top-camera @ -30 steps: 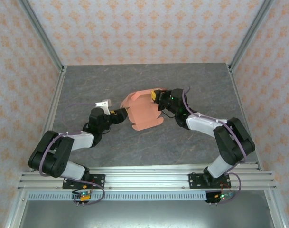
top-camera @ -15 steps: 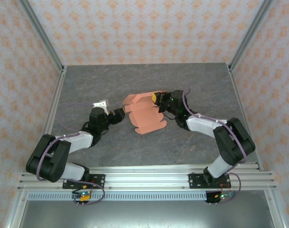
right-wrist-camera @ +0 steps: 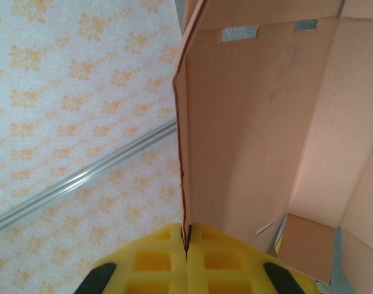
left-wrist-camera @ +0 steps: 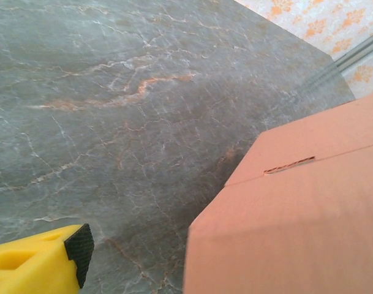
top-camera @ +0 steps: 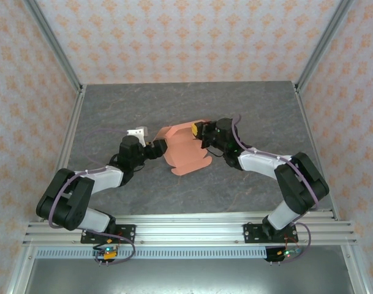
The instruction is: Fold the paper box
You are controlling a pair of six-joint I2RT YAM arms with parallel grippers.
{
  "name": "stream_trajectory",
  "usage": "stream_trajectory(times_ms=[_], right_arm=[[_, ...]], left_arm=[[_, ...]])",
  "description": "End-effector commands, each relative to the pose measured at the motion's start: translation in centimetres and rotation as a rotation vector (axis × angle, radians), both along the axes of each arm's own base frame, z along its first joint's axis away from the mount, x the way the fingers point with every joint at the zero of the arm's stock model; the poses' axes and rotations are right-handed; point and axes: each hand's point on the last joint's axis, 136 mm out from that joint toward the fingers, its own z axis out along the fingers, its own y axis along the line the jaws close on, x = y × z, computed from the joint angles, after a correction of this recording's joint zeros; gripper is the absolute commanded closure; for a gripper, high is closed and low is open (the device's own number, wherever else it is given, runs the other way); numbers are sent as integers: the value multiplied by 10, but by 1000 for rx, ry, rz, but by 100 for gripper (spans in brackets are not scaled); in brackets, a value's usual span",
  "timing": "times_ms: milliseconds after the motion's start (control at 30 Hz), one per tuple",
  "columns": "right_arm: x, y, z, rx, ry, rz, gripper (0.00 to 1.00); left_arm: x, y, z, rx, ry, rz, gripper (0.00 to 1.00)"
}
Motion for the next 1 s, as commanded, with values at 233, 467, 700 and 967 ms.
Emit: stream_trajectory(times_ms=[233, 467, 700, 967], right_arm=[[10, 2, -23, -99, -27, -24, 100], [31, 8, -53, -77, -18, -40, 100], [38, 14, -71, -52, -11, -38, 100], [35, 14, -61, -27, -17, -22, 100]], left_arm=[[6, -6, 0, 26, -1, -20, 18], [1, -21, 8, 12, -37, -116, 19], [-1, -17, 11, 43, -45, -99, 19], [-12, 9, 31, 122, -119, -16, 19]])
